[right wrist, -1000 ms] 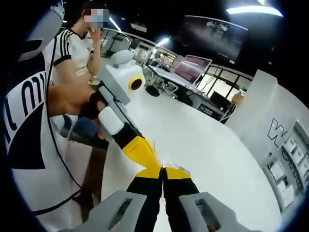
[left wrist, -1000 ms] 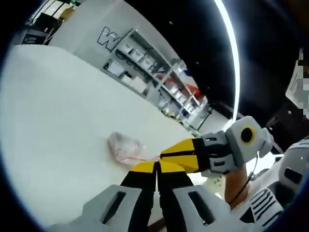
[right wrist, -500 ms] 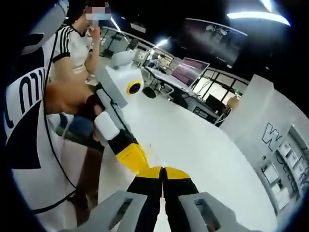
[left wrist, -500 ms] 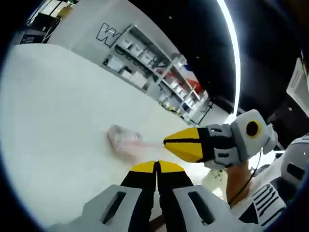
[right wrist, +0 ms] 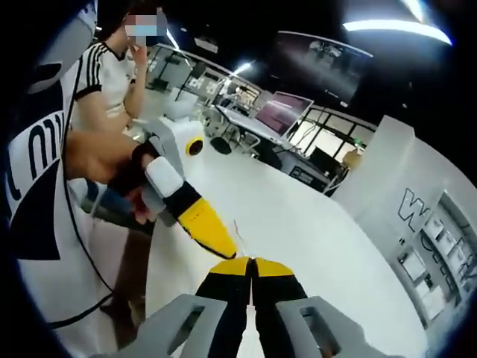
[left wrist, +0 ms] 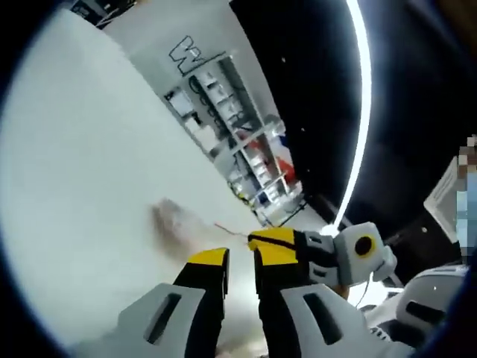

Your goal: Open the resealable bag by pulling the two sides of the seal apart until the entire bag opening is separated and visibly accessible.

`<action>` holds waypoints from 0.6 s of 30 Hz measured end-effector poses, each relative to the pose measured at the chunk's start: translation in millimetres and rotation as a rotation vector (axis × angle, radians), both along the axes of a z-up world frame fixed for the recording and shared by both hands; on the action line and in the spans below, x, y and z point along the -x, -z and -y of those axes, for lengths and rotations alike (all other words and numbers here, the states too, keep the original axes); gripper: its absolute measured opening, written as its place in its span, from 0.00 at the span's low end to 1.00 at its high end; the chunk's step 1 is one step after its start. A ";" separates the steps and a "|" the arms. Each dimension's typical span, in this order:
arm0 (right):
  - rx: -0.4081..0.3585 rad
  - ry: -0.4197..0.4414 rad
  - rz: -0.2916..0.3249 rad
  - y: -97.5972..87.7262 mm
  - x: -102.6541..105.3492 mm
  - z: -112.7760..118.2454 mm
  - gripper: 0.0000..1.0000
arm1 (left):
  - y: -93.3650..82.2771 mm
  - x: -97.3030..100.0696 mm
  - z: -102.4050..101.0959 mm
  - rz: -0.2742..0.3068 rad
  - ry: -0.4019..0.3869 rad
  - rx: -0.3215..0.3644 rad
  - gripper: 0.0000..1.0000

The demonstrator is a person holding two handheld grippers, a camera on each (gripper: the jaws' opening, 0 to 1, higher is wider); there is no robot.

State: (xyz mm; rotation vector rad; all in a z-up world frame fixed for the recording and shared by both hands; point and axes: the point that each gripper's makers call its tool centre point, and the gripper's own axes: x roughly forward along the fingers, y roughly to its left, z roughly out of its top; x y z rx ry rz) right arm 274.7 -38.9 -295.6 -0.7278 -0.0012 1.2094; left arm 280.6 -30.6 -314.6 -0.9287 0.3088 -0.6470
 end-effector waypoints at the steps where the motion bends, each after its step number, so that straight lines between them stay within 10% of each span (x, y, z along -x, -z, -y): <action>1: -0.001 0.000 0.003 -0.5 0.1 -0.1 0.00 | -0.9 -0.5 0.1 -0.007 0.000 0.018 0.14; 18: 0.012 -0.018 0.007 4.1 6.1 -1.0 0.00 | -4.4 -0.4 2.3 -0.033 0.002 0.066 0.02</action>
